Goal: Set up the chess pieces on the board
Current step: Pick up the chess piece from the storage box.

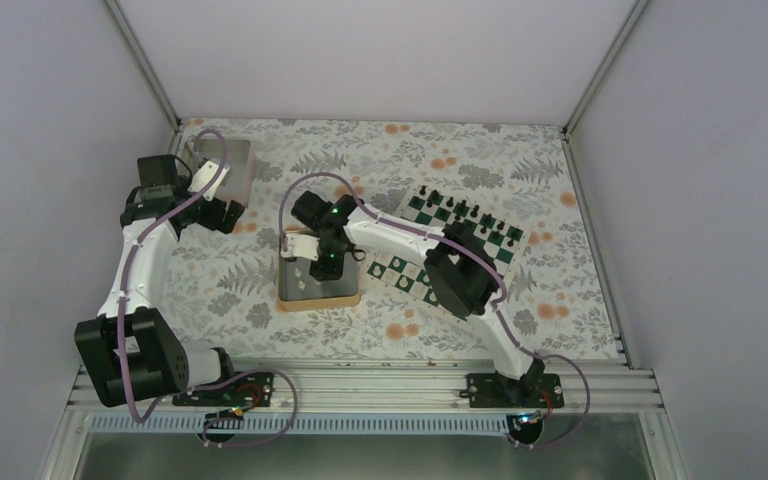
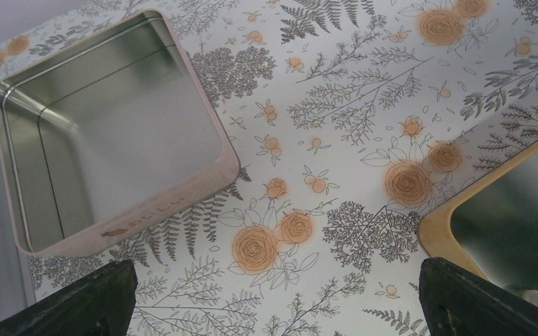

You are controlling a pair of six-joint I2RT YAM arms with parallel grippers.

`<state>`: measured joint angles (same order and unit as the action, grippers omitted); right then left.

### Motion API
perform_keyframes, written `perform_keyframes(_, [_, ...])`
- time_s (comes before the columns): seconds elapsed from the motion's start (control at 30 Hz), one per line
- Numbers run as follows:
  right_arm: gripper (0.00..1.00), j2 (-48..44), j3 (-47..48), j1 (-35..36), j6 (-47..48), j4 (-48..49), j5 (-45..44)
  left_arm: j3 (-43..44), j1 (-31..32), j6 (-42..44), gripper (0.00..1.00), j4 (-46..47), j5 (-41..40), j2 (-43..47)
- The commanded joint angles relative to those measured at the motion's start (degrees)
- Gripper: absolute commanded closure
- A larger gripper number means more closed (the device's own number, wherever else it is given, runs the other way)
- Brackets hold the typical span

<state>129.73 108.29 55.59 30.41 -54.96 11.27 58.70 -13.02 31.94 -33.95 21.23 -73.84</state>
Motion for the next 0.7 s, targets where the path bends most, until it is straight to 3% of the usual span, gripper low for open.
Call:
perform_keyframes(0.0, [0.59,1.3,2.0,0.8,0.7,0.2,1.6,-0.1,-0.3,0.5,0.0,0.6,0.7,1.0])
perform_keyframes(0.53, [0.61,3.7,2.6,0.9,0.4,1.6,1.7,-0.1,-0.3,0.6,0.0,0.7,0.9,1.0])
perform_keyframes(0.67, [0.71,4.2,3.4,0.9,0.1,1.7,1.5,-0.1,-0.3,0.6,0.0,0.7,0.9,1.2])
